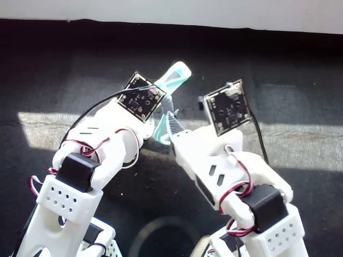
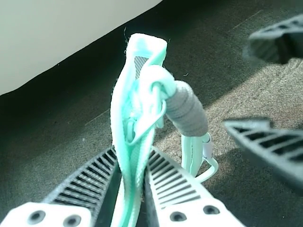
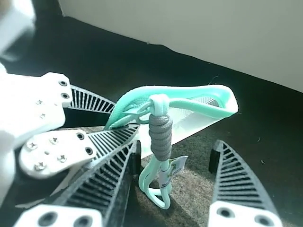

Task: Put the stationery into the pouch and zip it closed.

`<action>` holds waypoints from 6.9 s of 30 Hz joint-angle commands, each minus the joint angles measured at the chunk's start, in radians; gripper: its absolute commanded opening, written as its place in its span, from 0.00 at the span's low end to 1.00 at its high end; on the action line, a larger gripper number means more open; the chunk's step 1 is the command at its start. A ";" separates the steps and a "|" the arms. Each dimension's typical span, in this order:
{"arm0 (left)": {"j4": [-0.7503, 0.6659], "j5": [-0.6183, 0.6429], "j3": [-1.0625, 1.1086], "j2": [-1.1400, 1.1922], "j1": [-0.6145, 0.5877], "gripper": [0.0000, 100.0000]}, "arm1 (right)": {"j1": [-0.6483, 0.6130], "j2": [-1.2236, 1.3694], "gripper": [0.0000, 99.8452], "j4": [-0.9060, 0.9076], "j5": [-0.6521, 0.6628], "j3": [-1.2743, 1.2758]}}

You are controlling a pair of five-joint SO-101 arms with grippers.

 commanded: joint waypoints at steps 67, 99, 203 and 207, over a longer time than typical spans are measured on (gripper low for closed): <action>0.009 0.008 0.002 0.012 0.015 0.01 | -0.056 0.127 0.24 -0.432 0.130 0.093; 0.031 -0.103 0.073 0.004 -0.028 0.01 | 0.186 0.127 0.01 -0.427 0.373 0.005; 0.031 -0.098 0.269 -0.424 -0.225 0.01 | 0.745 1.040 0.01 -0.610 0.373 -0.375; 0.031 -0.098 0.268 -0.424 -0.226 0.01 | 0.740 0.954 0.01 -0.532 0.373 -0.375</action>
